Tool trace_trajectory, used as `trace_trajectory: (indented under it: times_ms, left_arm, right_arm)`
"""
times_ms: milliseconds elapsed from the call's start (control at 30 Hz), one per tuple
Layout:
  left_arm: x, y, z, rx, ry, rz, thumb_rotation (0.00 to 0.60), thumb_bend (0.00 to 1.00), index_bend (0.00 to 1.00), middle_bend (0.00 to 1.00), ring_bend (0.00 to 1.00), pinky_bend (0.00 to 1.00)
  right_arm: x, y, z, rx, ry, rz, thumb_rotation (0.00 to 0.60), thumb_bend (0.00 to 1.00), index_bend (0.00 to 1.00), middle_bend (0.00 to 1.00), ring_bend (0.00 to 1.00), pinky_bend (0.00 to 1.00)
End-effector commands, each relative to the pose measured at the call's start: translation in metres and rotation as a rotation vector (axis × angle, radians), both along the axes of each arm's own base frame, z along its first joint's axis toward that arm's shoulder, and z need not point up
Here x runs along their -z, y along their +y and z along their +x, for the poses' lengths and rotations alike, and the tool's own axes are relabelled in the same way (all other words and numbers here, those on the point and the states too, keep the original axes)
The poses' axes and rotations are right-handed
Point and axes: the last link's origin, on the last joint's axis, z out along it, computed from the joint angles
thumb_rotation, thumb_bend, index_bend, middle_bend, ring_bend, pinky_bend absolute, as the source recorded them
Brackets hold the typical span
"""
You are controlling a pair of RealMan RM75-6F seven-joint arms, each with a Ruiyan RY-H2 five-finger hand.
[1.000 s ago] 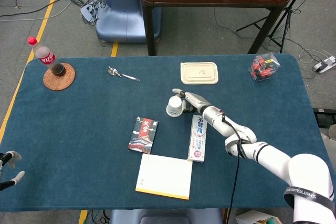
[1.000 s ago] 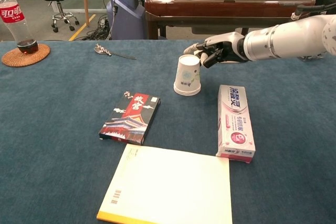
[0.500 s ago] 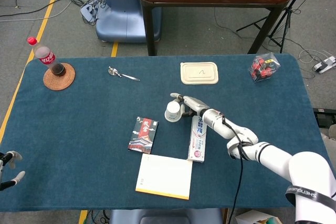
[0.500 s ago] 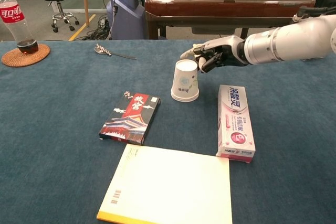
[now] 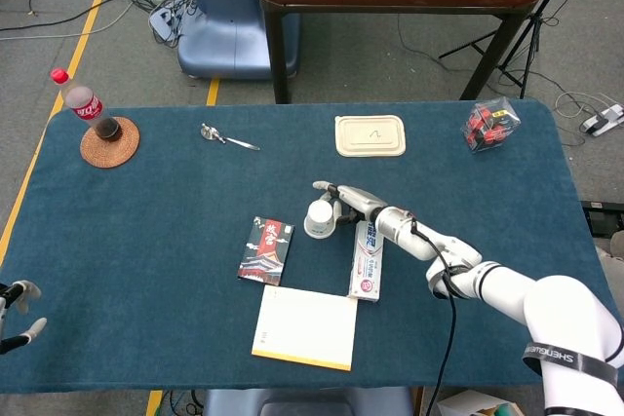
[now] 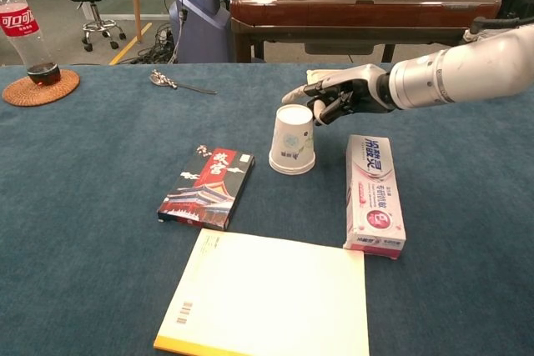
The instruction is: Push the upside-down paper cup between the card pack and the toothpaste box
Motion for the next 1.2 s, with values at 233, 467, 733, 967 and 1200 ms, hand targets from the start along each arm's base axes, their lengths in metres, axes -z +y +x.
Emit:
trace_trajectory:
  times_ms: [233, 467, 733, 967, 1200]
  left_arm:
    - [-0.001, 0.0, 0.0, -0.002, -0.003, 0.001, 0.6, 0.21, 0.48, 0.58, 0.45, 0.6]
    - [-0.001, 0.0, -0.001, -0.003, -0.002, 0.002, 0.6, 0.21, 0.48, 0.58, 0.45, 0.6]
    - [0.0, 0.0, 0.0, -0.002, 0.0, -0.001, 0.6, 0.21, 0.48, 0.58, 0.45, 0.6]
    - [0.001, 0.0, 0.0, -0.002, 0.004, -0.004, 0.6, 0.21, 0.48, 0.58, 0.45, 0.6]
    - [0.002, 0.001, 0.0, -0.001, 0.006, -0.007, 0.6, 0.21, 0.48, 0.58, 0.45, 0.6]
  right_arm:
    - [0.002, 0.002, 0.0, -0.034, -0.007, 0.051, 0.6, 1.0, 0.0, 0.26, 0.13, 0.1]
    - [0.002, 0.006, 0.001, -0.062, -0.021, 0.1, 0.6, 1.0, 0.0, 0.26, 0.13, 0.1]
    - [-0.002, 0.011, 0.002, -0.096, -0.019, 0.142, 0.6, 1.0, 0.0, 0.27, 0.14, 0.11]
    - [-0.007, 0.014, 0.002, -0.117, -0.004, 0.154, 0.6, 1.0, 0.0, 0.27, 0.14, 0.11]
    - [-0.011, 0.017, 0.003, -0.137, 0.017, 0.154, 0.6, 1.0, 0.0, 0.27, 0.14, 0.11]
